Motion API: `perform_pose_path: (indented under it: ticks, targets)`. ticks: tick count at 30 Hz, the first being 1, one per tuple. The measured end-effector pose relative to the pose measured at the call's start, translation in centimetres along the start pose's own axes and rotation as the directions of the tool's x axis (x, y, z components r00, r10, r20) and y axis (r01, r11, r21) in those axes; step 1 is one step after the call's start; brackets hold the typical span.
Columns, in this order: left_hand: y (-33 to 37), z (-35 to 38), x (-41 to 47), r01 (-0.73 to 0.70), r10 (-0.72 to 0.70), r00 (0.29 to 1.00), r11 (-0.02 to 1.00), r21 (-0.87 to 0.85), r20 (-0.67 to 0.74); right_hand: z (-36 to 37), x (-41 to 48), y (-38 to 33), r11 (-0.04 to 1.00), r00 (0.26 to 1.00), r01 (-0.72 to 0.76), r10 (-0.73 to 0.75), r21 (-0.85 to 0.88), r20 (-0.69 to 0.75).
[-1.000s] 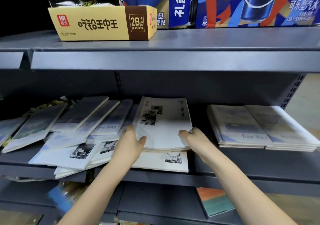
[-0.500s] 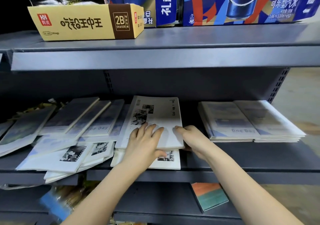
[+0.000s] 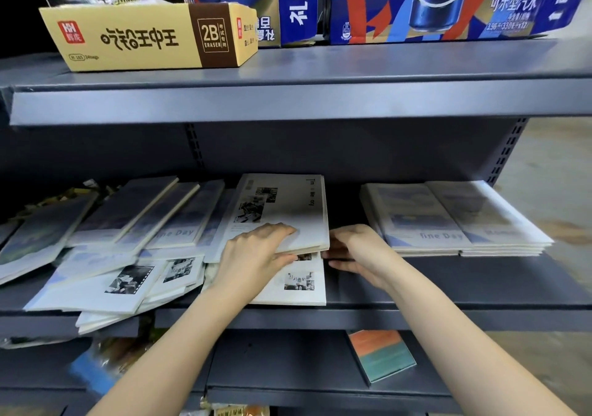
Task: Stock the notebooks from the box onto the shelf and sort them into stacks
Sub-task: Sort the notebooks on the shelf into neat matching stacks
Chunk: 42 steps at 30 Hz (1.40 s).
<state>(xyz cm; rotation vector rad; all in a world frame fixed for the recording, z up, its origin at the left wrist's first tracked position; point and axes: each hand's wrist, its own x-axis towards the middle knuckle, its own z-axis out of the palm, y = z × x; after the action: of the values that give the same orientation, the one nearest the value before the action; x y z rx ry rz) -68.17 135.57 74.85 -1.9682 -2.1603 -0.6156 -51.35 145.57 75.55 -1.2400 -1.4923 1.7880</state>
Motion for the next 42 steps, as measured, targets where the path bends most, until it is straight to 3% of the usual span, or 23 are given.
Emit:
perform_pose_path:
  ticks: [4, 12, 17, 24, 30, 36, 42]
  targets:
    - [0.2, 0.5, -0.1, 0.051, -0.051, 0.999, 0.998, -0.021, 0.003, 0.4, -0.5, 0.5, 1.0, 1.0, 0.004, -0.005, 0.019, 0.018]
    - [0.6, 1.6, -0.8, 0.119, -0.122, 0.991, 0.991, -0.059, -0.052, 1.1, -0.5, 0.9, 0.999, 0.997, -0.009, 0.013, 0.05, -0.081]
    - [0.0, 2.3, -0.9, 0.059, -0.062, 0.993, 0.997, -0.04, -0.099, 0.8, -0.9, 0.8, 0.938, 0.992, -0.083, 0.11, 0.337, -0.061]
    - [-0.5, 3.0, -0.9, -0.076, 0.108, 0.971, 0.986, 0.15, -0.215, 0.9, -1.7, 0.6, 0.808, 0.995, -0.08, 0.097, 0.584, 0.002]
    - [-0.5, 2.7, -0.4, -0.139, 0.185, 0.959, 0.967, 0.212, -0.216, 0.8, -1.9, -0.3, 0.859, 0.998, -0.055, 0.045, 0.509, 0.033]
    - [-0.8, 2.7, 0.0, -0.136, 0.151, 0.981, 0.982, 0.13, -0.12, 0.4, -2.1, 0.1, 0.975, 0.997, -0.079, 0.073, 0.21, 0.035]
    - [-0.5, 2.6, 0.2, -0.126, 0.134, 0.989, 0.986, 0.11, -0.066, 1.1, -1.7, -0.1, 0.992, 0.996, -0.088, 0.091, 0.09, -0.019]
